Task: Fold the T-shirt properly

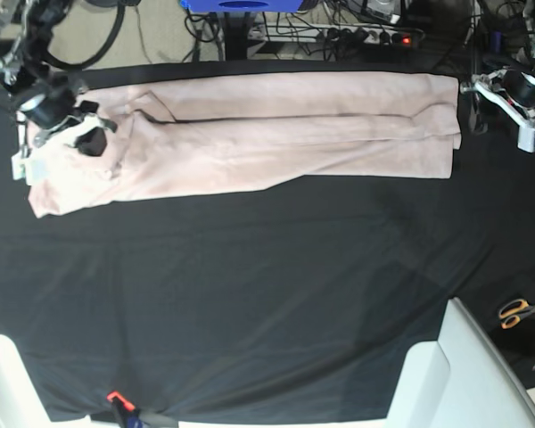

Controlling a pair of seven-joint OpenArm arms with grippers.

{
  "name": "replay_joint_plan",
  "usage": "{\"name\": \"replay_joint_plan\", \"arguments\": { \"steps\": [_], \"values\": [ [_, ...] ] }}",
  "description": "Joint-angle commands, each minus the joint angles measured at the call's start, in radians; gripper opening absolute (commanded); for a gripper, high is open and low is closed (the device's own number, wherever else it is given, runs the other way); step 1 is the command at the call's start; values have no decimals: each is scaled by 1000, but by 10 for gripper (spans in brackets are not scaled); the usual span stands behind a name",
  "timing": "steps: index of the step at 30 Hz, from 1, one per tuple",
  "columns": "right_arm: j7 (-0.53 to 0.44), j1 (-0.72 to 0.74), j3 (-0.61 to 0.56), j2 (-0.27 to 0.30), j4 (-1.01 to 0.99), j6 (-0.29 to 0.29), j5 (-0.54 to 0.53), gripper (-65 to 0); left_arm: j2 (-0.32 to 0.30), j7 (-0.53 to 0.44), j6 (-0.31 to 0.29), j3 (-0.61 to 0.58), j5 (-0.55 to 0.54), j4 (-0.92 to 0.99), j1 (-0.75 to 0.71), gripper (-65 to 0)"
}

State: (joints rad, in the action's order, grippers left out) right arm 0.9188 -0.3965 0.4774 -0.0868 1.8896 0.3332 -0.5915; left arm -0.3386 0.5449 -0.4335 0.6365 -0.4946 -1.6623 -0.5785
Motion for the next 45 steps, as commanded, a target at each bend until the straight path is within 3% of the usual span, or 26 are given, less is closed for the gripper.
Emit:
{"name": "replay_joint_plan", "arguments": {
  "steps": [1,3,5,7,14,21,29,31,35,41,45],
  "values": [
    [-14,0,1,5,24,7,-14,-635,-29,-16,17,49,-48,29,-7,-239],
    [-14,1,8,8,21,7,-14,-635,-73,-16,-26,64,-164,116,-7,-122],
    [-14,-2,4,22,21,8,-14,-635,-112,-16,-140,56,-252,204,-5,0],
    [-14,-2,2,28,21,8,-14,-635,-124,-16,-258,35,-283,276,16,0],
    [-16,6,-1,28,21,8,-12,-635,-75,-16,-265,-16,-238,406,134,0],
    [-16,5,-1,28,21,8,-9,-635,-67,-16,-265,-33,-237,532,233,0],
    [-16,6,1,28,21,8,-9,-635,-67,-19,-265,-198,-237,572,289,0],
    [-16,5,1,28,21,8,-9,-635,-66,-19,-265,-203,-237,586,291,-61],
    [-16,3,7,28,21,8,-8,-635,-67,-22,-265,-197,-237,637,292,-273],
    [-16,3,4,28,21,8,-8,-635,-67,-24,-265,-203,-237,637,292,-648],
    [-16,1,2,28,20,8,-8,-635,-58,-42,-265,-205,-237,554,285,-650]
  ]
}}
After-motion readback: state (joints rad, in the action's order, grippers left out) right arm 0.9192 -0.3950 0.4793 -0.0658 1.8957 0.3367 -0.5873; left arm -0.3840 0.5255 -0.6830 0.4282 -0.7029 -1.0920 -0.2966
